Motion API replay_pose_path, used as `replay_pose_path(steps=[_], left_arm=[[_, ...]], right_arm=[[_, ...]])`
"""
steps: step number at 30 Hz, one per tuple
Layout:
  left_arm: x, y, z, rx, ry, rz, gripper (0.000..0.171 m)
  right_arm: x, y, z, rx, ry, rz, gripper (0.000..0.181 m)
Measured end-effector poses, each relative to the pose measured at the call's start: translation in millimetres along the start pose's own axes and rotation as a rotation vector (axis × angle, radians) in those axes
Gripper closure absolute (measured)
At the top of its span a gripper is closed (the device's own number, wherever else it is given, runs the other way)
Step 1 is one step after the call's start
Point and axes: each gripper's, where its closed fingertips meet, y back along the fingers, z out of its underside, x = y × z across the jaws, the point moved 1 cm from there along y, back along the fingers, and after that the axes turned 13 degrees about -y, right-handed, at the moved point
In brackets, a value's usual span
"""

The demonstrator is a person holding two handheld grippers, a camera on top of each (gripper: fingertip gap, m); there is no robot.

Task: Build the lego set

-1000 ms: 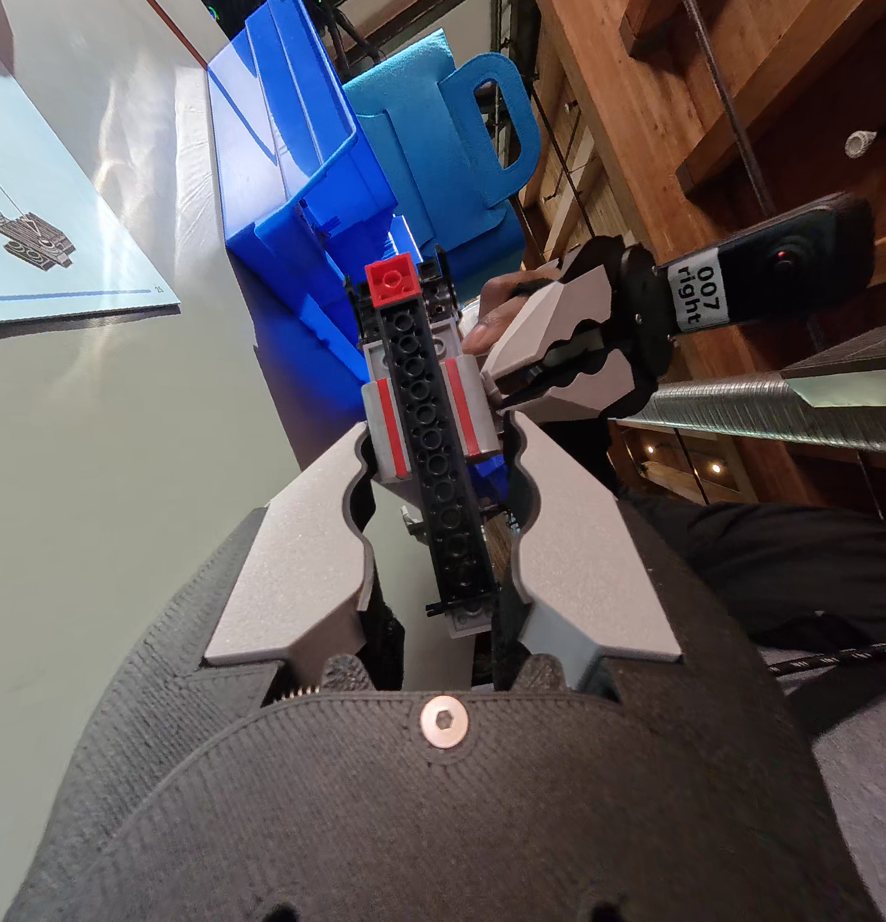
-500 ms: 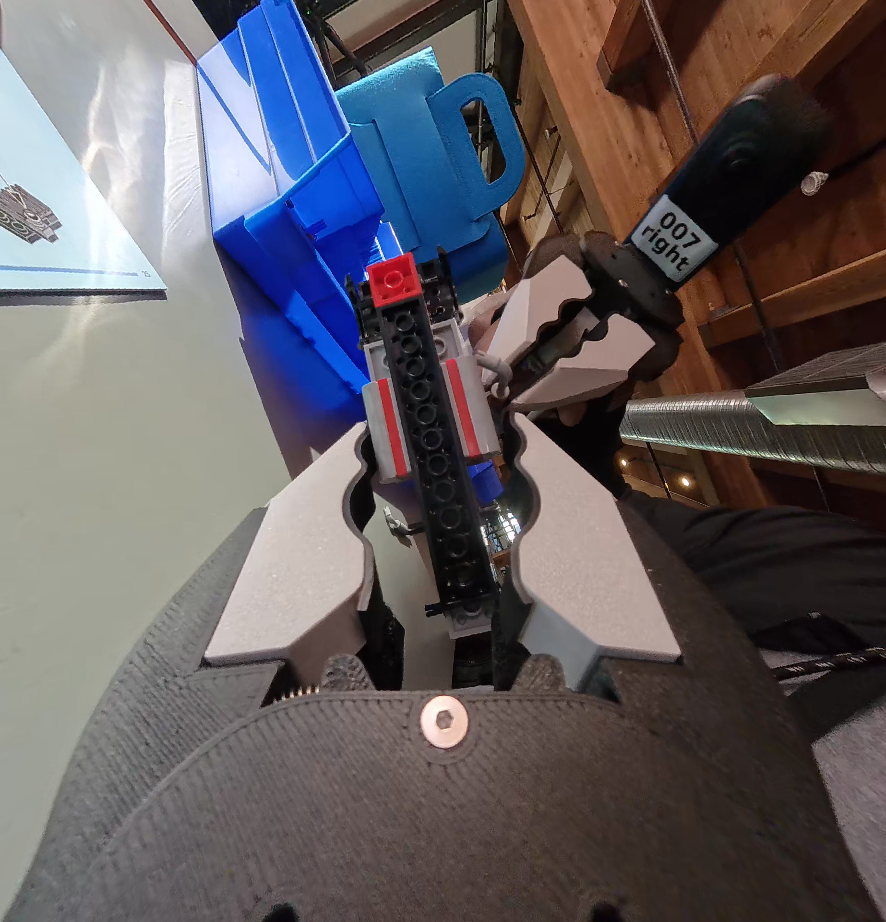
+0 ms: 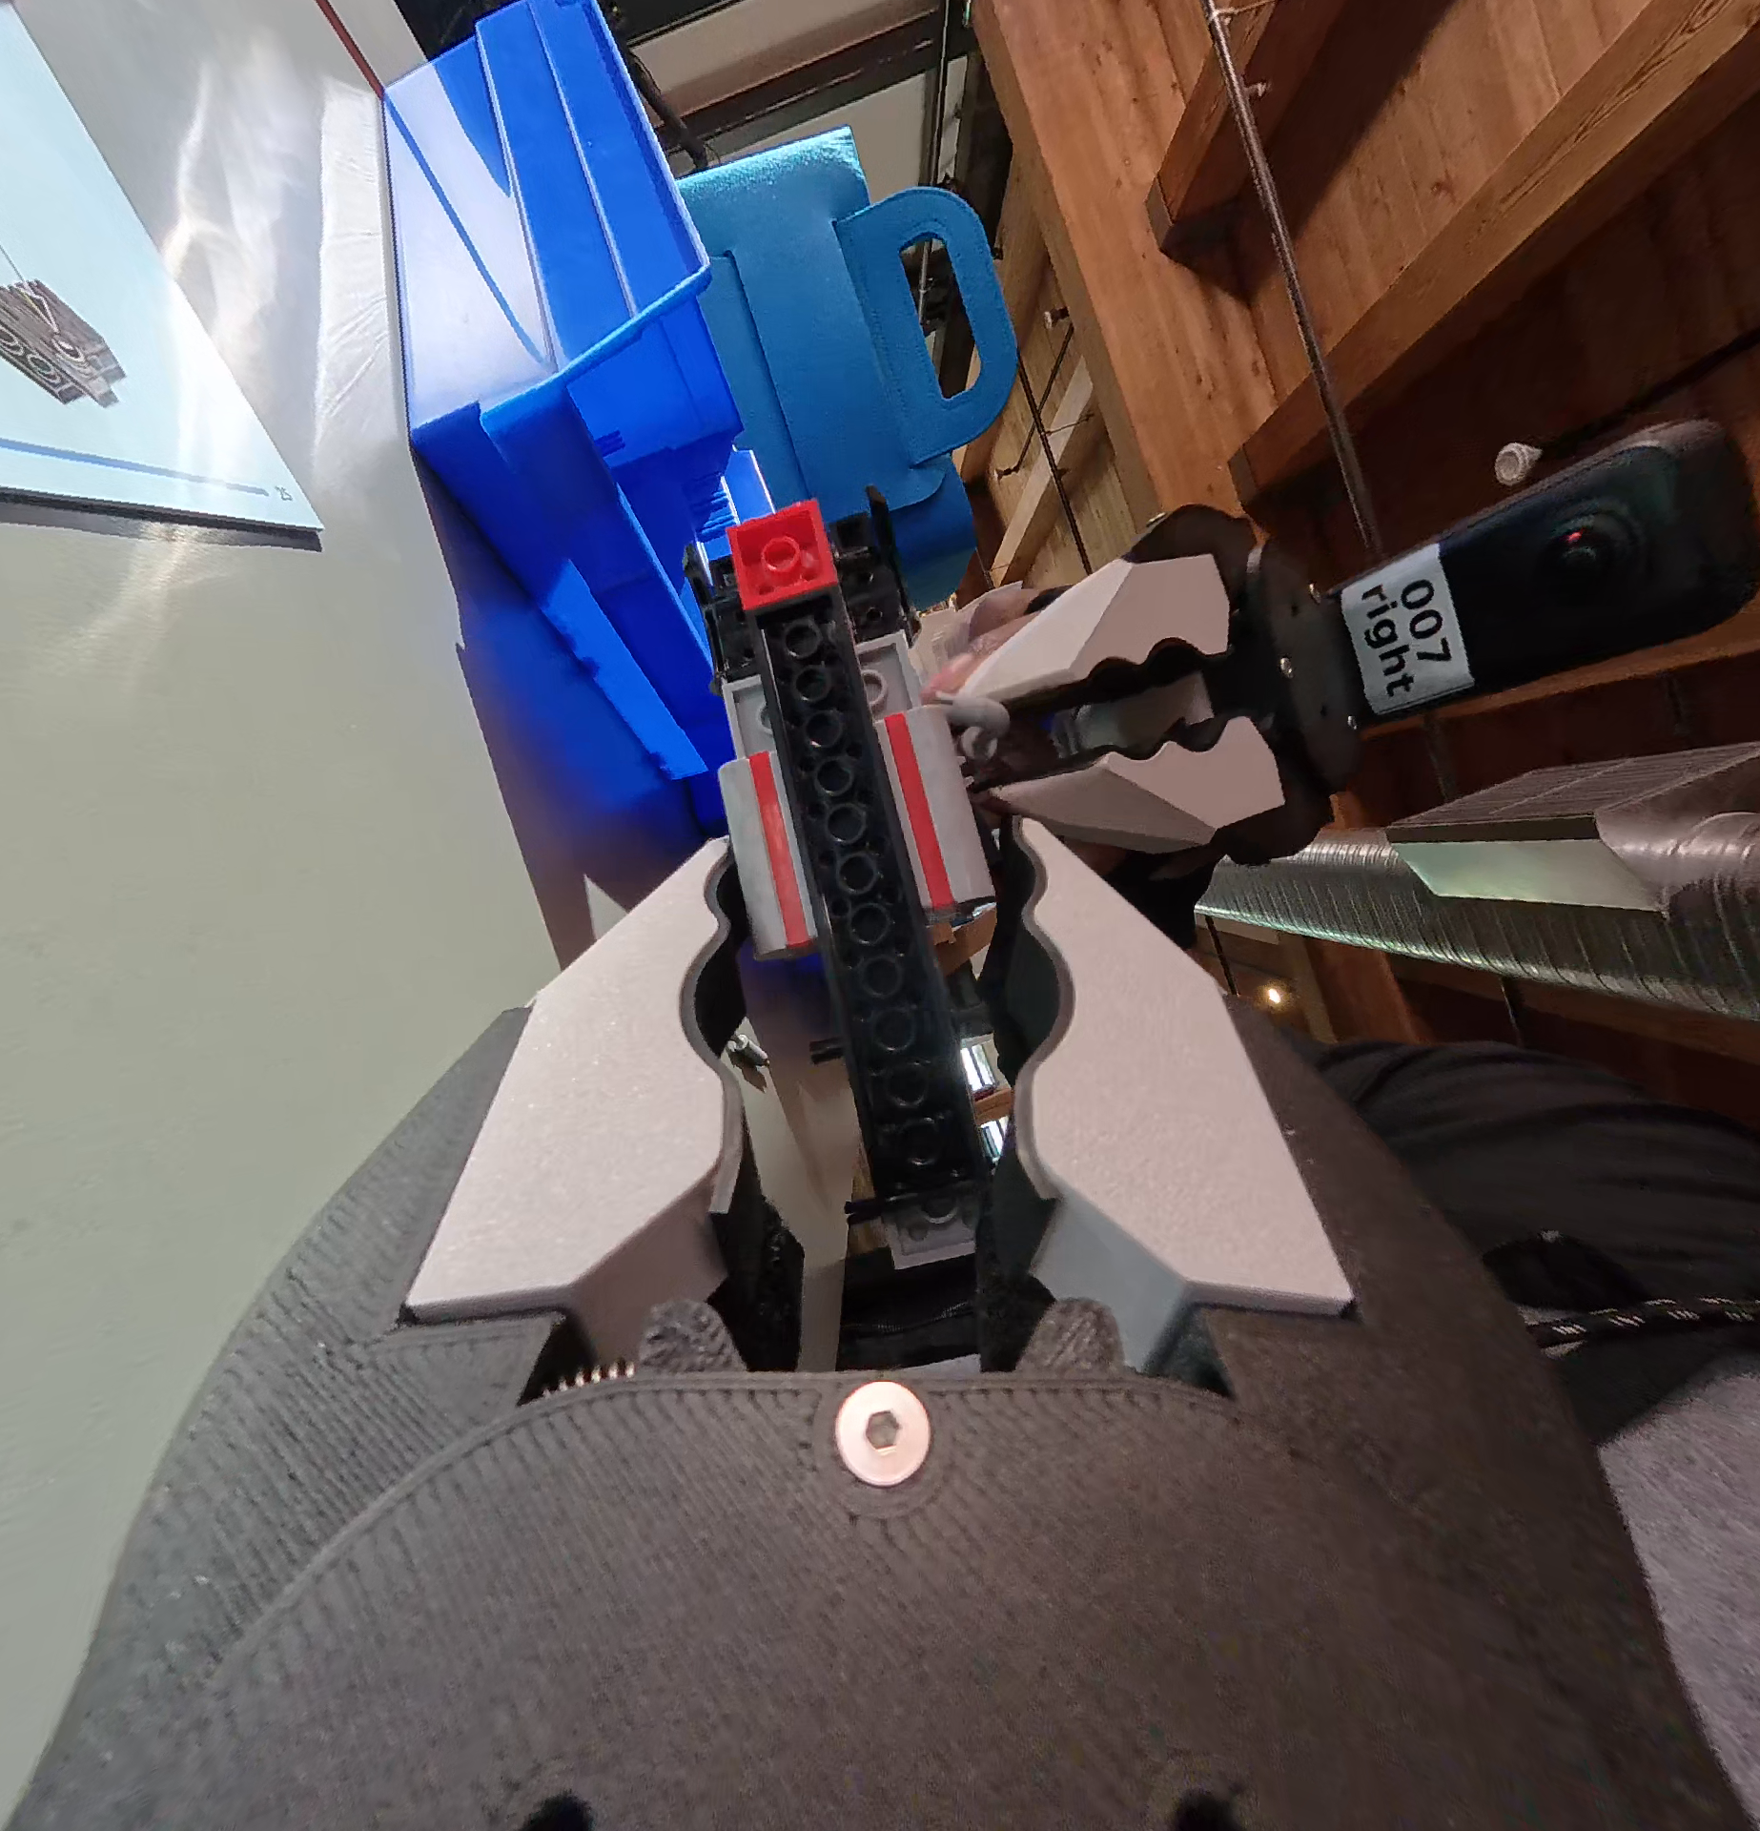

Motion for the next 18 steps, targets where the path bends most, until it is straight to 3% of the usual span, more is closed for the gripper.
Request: replay_pose_path(steps=[10, 18], left_arm=[[0.7, 0.7, 0.2, 0.005, 0.013, 0.008, 0.119], [1.0, -0.4, 2.1, -0.001, -0.041, -0.024, 0.12]], right_arm=[[2.4, -2.4, -6.0, 0.033, 0.13, 0.099, 0.166], [5.9, -4.6, -6.6, 0.014, 0.091, 0.118, 0.164]])
